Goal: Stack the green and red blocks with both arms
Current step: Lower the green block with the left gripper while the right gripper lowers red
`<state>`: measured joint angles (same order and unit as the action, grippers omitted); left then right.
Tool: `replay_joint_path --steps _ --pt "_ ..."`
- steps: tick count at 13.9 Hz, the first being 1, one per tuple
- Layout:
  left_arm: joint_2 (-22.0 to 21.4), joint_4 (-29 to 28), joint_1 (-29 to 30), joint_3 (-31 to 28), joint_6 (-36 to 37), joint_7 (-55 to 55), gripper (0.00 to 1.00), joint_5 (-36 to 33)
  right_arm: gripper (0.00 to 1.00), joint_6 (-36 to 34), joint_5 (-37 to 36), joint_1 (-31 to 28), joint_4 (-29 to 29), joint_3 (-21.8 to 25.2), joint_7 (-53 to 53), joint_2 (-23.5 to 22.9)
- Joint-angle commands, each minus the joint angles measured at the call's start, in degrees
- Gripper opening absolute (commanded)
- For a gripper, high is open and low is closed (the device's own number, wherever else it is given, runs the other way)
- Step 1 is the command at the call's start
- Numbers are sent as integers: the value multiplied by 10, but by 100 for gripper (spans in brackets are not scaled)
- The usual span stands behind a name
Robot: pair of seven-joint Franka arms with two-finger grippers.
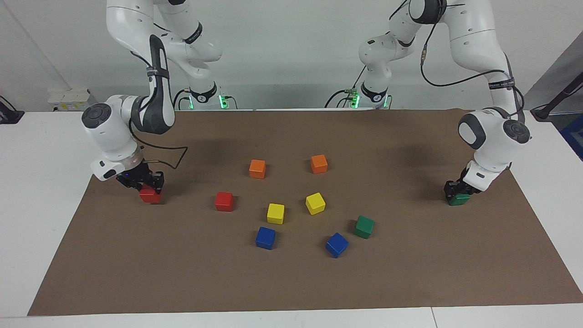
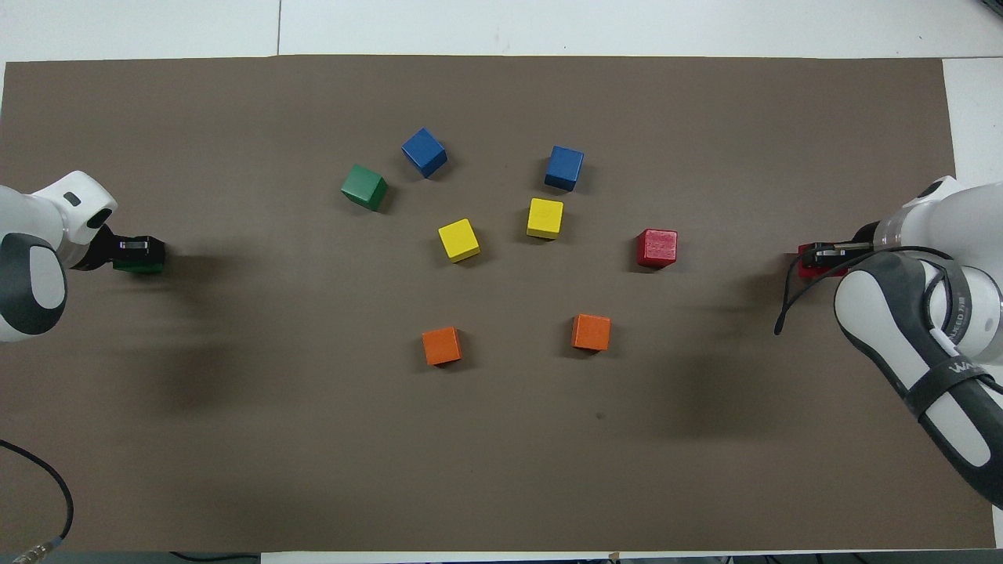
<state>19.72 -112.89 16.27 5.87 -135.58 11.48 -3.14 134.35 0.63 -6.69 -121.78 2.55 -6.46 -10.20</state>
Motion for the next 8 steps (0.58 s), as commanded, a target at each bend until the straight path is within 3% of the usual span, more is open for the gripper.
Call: replay_joint_path --steps 1,2,6,8 --pt "-2 -8 9 5 -21 44 82 -5 30 23 -4 -14 -9 -7 -18 -6" --pt "-2 -8 9 5 -20 47 100 -5 30 29 -4 -15 -14 -8 -18 -7" --pt "-2 -1 7 6 -9 46 100 -6 31 40 -3 -14 -22 -7 -55 -6" --pt "-4 33 1 7 28 43 100 -5 32 41 -3 -13 -26 -8 -60 -6"
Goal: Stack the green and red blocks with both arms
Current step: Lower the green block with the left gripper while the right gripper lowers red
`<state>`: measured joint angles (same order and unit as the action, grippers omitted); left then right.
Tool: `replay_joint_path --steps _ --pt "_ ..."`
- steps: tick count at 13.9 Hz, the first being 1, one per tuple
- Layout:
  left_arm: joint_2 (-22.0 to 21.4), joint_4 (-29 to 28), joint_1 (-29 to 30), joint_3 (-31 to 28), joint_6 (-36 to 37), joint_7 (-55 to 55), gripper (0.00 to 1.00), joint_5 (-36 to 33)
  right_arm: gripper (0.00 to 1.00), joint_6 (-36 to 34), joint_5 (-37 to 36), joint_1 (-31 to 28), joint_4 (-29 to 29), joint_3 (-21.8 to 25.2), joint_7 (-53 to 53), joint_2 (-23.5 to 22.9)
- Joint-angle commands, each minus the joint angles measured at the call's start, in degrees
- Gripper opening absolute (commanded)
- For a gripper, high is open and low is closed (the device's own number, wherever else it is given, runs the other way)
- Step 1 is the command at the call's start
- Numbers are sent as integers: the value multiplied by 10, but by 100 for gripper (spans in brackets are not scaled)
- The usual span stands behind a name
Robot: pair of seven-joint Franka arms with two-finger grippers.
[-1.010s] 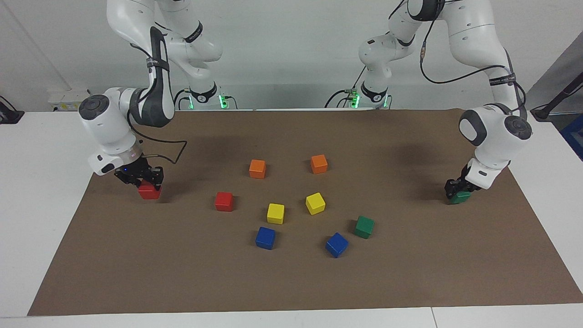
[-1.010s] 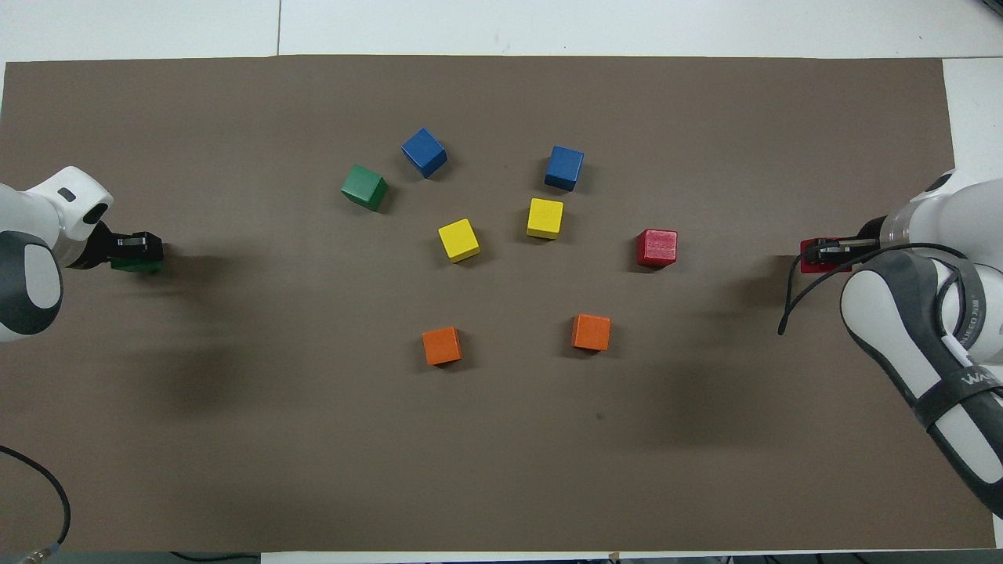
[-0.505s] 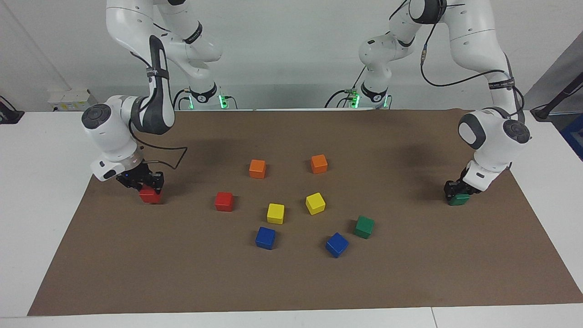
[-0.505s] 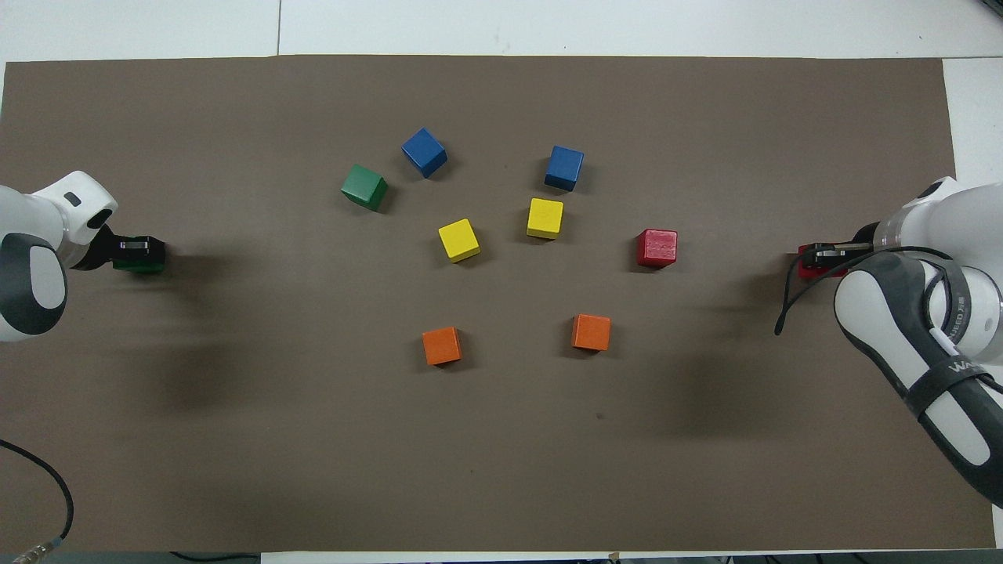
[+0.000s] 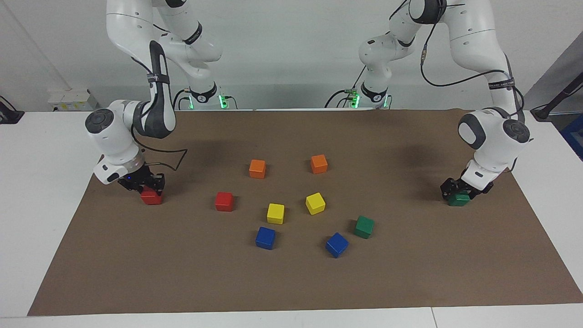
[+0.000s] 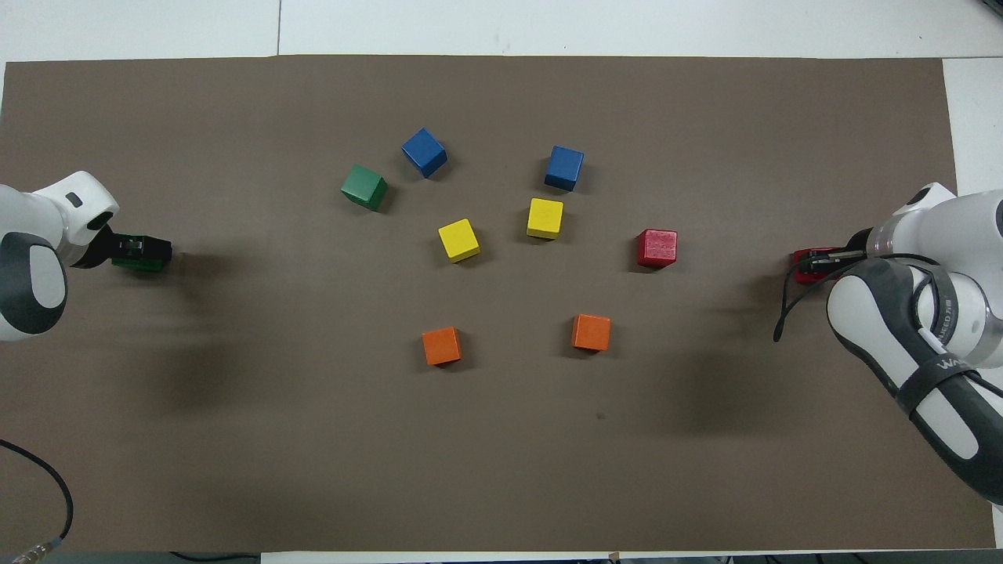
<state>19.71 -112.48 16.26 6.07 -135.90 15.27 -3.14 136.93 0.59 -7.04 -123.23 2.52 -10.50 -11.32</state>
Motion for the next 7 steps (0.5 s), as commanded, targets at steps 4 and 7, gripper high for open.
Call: replay_joint_path --steps 4,7 --pt "1 160 -66 4 169 -130 100 17 35 15 -3 -10 -13 -8 -25 5" --pt "4 165 -148 3 156 -367 100 11 52 17 -3 -10 -14 -8 -25 6"
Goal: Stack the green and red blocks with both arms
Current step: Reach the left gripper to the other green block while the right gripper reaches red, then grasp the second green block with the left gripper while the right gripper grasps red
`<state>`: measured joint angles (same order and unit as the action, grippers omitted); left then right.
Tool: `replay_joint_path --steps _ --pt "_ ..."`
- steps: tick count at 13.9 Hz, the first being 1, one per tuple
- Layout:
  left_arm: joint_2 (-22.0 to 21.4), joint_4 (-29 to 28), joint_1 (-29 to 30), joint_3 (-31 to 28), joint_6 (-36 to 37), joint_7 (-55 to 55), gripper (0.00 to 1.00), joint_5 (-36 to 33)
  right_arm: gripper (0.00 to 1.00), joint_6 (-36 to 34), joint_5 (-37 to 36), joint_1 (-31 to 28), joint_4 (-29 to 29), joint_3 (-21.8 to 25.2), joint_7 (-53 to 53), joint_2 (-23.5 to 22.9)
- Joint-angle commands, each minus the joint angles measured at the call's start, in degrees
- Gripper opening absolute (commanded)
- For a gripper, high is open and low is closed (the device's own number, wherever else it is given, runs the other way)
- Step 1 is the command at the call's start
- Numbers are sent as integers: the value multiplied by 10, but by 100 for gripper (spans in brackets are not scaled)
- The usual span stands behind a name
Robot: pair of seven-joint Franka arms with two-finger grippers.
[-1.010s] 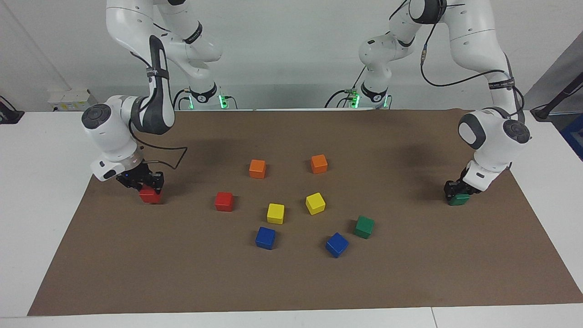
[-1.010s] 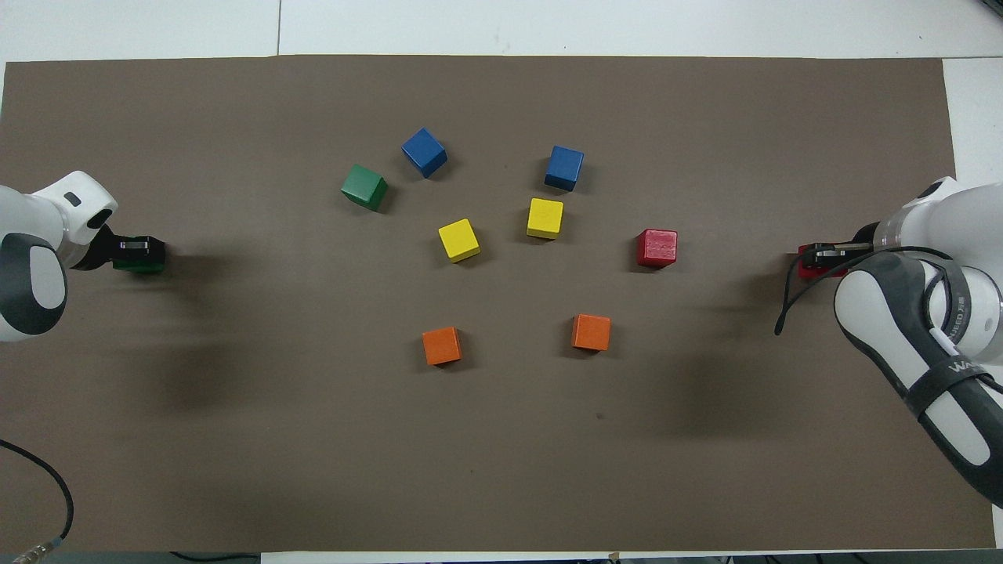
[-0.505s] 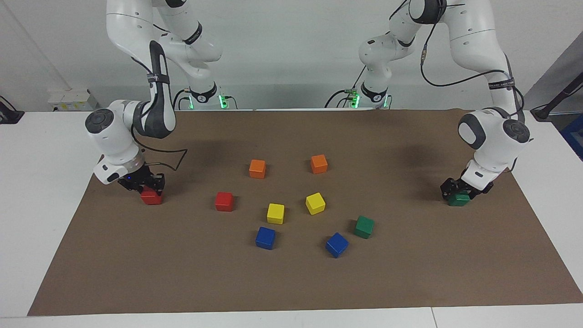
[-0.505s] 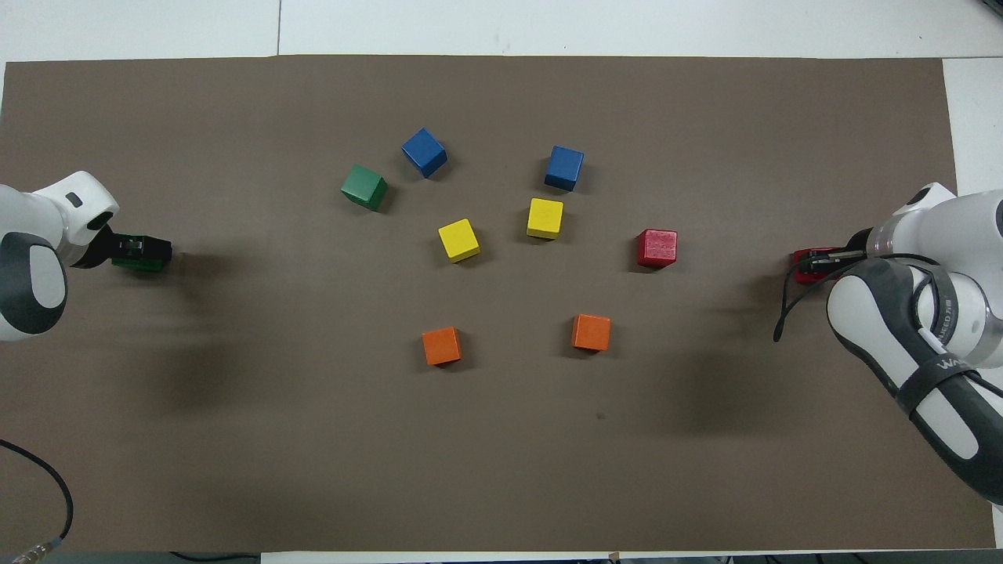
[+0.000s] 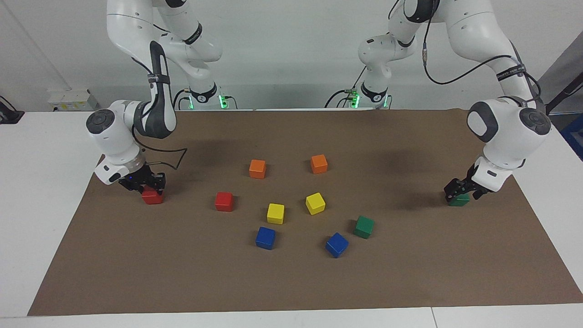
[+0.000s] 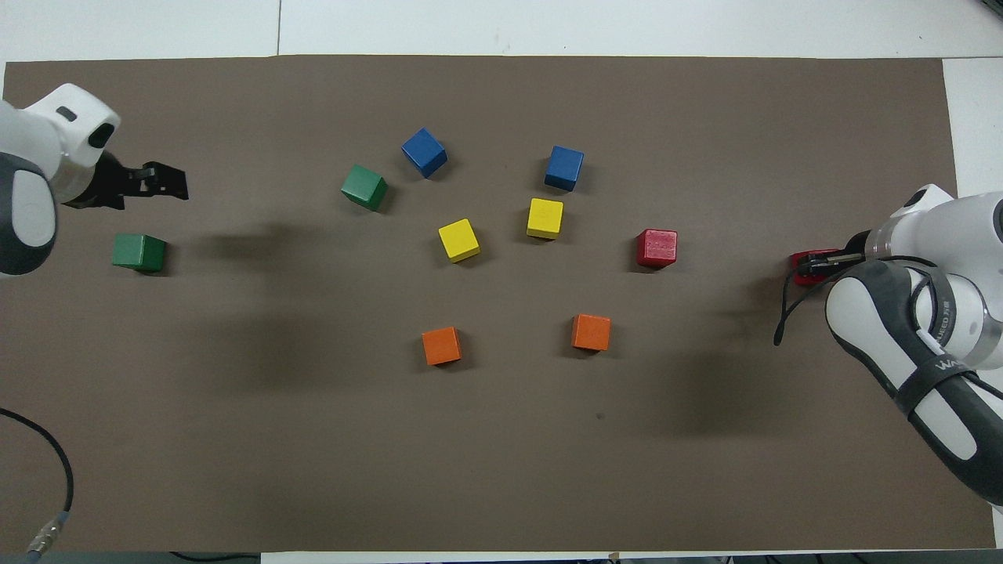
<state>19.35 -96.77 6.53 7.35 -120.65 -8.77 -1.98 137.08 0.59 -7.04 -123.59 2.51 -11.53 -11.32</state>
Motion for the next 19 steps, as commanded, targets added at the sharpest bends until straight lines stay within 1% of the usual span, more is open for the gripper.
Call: replay_joint_path --steps 1,2,3,5,7,9,10,12,14,16,18,19 --pt "9 10 -69 -9 2 -182 100 0 94 16 -3 -10 -10 -7 -12 5" --pt "9 10 -86 -8 -4 -219 100 0 100 16 -2 -9 -10 -7 -12 5" --pt "10 10 -99 -8 -12 -240 100 3 100 16 -3 -9 -10 -7 -11 5" --pt "28 17 -118 -8 -20 -245 100 1 100 15 -2 -10 -3 -7 -11 4" --pt "66 60 -136 -8 -32 -237 100 -6 100 1 -2 -5 14 -7 -9 7" --pt "93 71 -154 -4 -66 -208 100 -7 100 -43 -2 2 40 -8 -3 21" --pt "97 70 -157 -1 -77 -192 100 -5 100 -76 -2 10 62 -8 5 24" --pt "102 72 -148 24 -82 -141 100 12 100 -139 -2 26 115 -8 19 28" --pt "123 91 -154 27 -91 -71 100 36 100 -186 -5 75 169 -8 91 24" --pt "126 90 -153 35 -91 -15 100 37 100 -212 -15 132 208 -8 192 14" --pt "136 92 -154 40 -92 16 100 36 100 -197 -30 185 211 -8 263 7" --pt "140 93 -156 40 -92 36 100 33 100 -179 -31 201 210 -8 293 2"
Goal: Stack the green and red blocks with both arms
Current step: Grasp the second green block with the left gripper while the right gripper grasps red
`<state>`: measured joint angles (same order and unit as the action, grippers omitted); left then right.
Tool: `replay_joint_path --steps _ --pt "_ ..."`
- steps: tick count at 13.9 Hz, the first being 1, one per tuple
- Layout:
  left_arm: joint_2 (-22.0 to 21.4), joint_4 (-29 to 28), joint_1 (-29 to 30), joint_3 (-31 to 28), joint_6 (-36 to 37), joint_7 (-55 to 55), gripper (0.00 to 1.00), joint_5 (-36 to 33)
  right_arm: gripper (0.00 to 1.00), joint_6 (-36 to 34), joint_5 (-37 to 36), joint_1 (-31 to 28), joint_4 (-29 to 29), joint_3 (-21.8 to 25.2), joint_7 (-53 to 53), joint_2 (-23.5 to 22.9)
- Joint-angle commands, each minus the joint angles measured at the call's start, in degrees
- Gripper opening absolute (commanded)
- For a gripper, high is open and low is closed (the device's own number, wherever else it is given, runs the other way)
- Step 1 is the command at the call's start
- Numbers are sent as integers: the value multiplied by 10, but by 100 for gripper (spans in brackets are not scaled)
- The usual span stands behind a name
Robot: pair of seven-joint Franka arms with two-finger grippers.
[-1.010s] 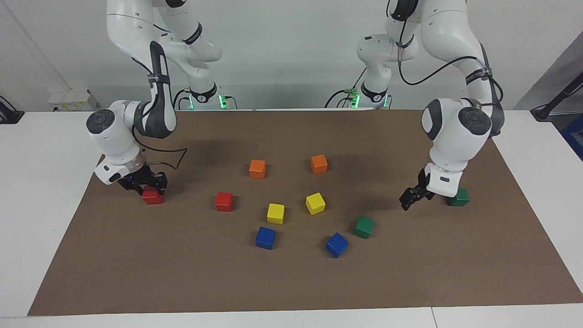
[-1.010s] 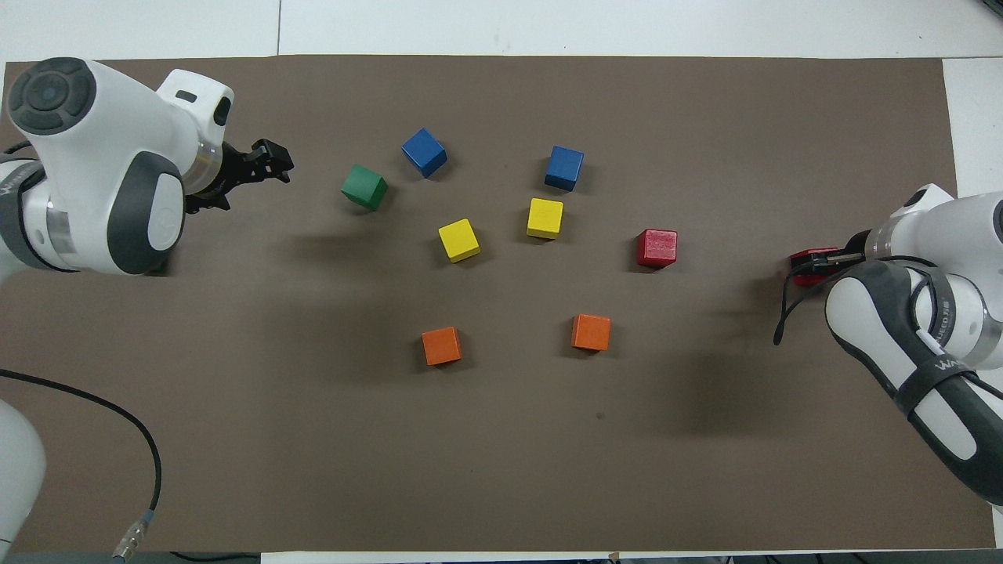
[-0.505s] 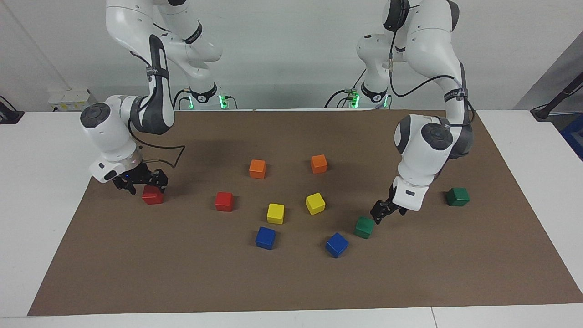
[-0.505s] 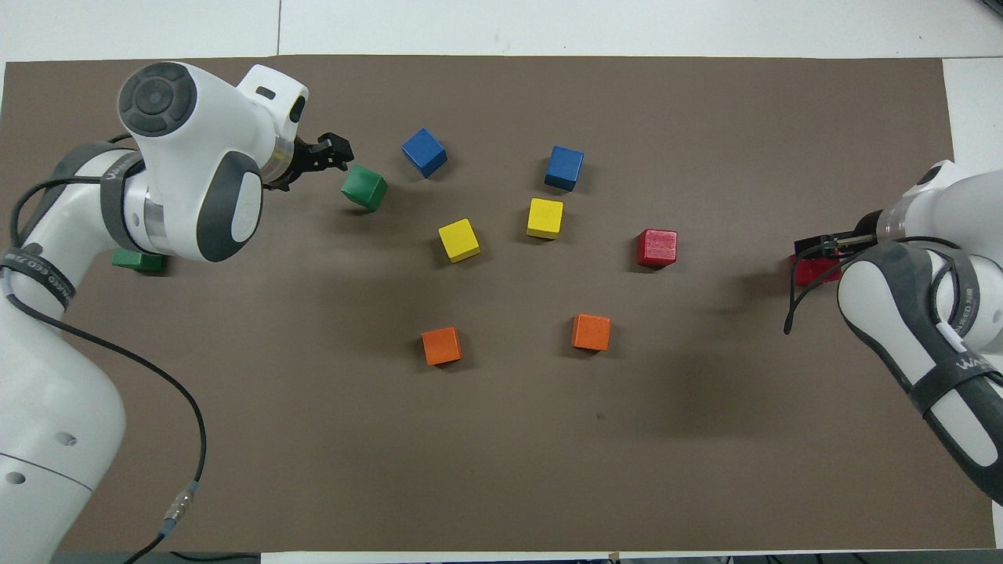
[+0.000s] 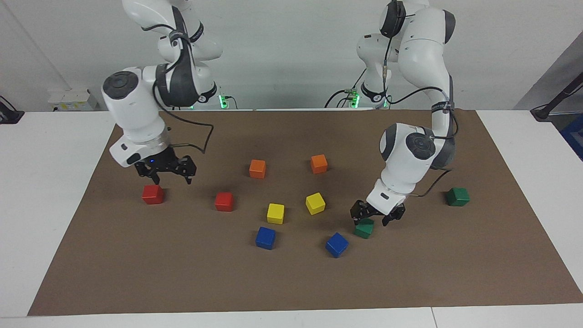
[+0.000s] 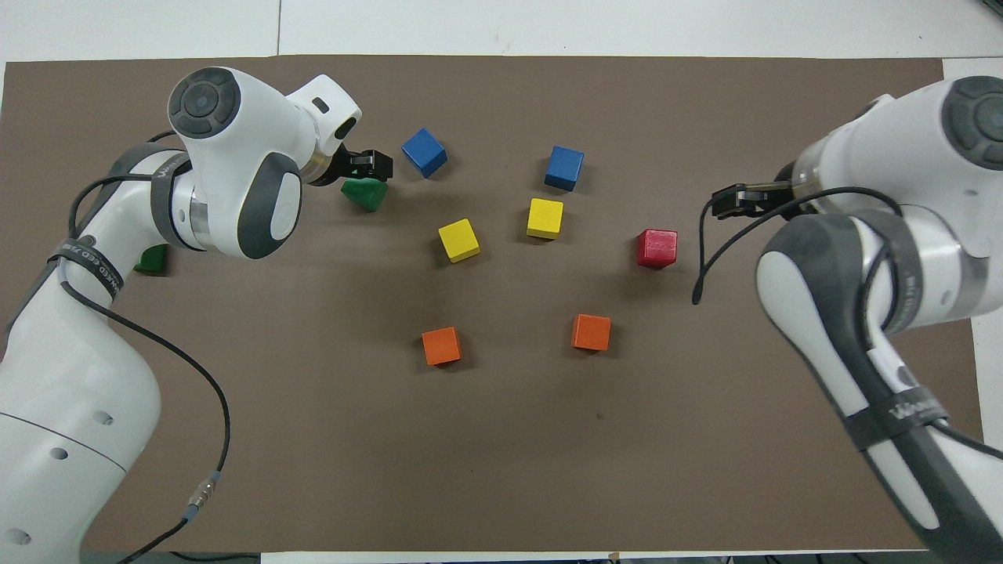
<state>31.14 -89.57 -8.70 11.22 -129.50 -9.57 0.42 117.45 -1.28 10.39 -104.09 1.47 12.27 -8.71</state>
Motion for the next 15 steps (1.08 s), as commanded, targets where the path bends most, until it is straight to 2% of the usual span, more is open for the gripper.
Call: replay_joint_path --steps 1,6,10,15 --pt "22 21 -4 1 -2 64 100 9 100 29 -12 37 14 2 74 -37" --pt "29 10 -5 -1 -42 97 100 5 100 51 -2 66 -19 0 169 -54" --pt "48 9 -4 -1 -60 108 100 -14 100 82 -1 58 -55 0 195 -58" --pt "48 -3 -8 -2 -53 107 98 -16 100 127 -1 45 -88 0 190 -60"
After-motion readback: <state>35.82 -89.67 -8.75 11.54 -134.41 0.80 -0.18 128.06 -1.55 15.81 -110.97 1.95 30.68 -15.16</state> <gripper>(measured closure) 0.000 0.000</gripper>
